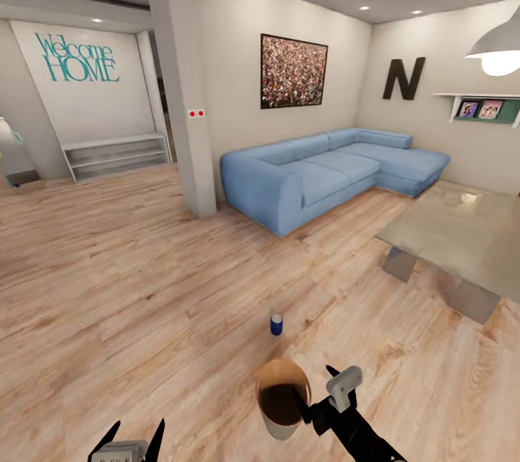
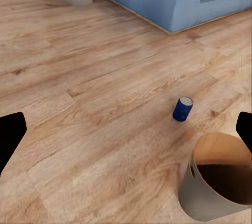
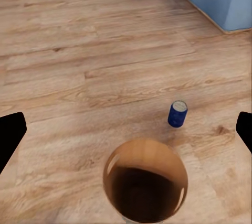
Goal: Put the three can of soda from the living room inside the tash can in the kitchen.
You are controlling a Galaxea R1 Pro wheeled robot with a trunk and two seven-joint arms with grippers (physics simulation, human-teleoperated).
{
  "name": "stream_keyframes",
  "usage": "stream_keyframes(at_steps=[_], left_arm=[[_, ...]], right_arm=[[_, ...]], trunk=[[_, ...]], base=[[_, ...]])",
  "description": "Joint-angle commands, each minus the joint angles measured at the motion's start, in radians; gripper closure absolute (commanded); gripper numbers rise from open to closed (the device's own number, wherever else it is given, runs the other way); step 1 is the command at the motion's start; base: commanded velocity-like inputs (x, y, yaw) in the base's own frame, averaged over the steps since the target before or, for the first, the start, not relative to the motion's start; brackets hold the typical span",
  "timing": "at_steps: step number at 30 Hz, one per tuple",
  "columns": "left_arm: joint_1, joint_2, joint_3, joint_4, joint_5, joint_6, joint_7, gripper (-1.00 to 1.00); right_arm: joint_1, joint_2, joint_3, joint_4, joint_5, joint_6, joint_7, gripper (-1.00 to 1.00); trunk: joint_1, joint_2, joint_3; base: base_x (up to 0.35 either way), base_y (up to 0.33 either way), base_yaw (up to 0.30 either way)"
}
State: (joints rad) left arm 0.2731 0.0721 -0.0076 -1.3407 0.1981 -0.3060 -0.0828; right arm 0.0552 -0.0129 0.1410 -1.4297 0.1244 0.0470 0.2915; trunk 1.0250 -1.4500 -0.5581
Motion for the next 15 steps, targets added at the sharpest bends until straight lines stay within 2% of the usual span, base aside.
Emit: stream_keyframes(at_steps=[1, 8, 11, 13, 15], left_arm=[[0.0, 0.0, 0.0, 0.0, 0.0, 0.0, 0.0, -1.0], [0.0, 0.0, -0.002, 0.001, -0.002, 0.0, 0.0, -1.0], [0.0, 0.0, -0.002, 0.001, -0.002, 0.0, 0.001, -1.0], [0.0, 0.0, -0.003, 0.002, -0.002, 0.0, 0.001, -1.0], [0.0, 0.0, -0.003, 0.002, -0.002, -0.001, 0.001, -1.0]], right_arm=[[0.0, 0.0, -0.001, 0.0, 0.0, 0.0, 0.0, -1.0], [-0.002, -0.001, -0.016, 0.0, -0.007, 0.008, -0.004, -1.0], [-0.006, -0.001, -0.037, 0.0, -0.007, 0.014, -0.002, -1.0], [-0.023, -0.001, -0.062, 0.001, -0.008, 0.031, 0.001, -1.0], [-0.058, -0.002, -0.083, 0.018, -0.008, 0.096, 0.005, -1.0]], trunk=[[0.0, 0.0, 0.0], [0.0, 0.0, 0.0], [0.0, 0.0, 0.0], [0.0, 0.0, 0.0], [0.0, 0.0, 0.0]], base=[[0.312, 0.063, -0.001], [0.319, 0.02, 0.0], [0.323, 0.003, 0.0], [0.323, 0.001, 0.0], [0.324, 0.001, 0.0]])
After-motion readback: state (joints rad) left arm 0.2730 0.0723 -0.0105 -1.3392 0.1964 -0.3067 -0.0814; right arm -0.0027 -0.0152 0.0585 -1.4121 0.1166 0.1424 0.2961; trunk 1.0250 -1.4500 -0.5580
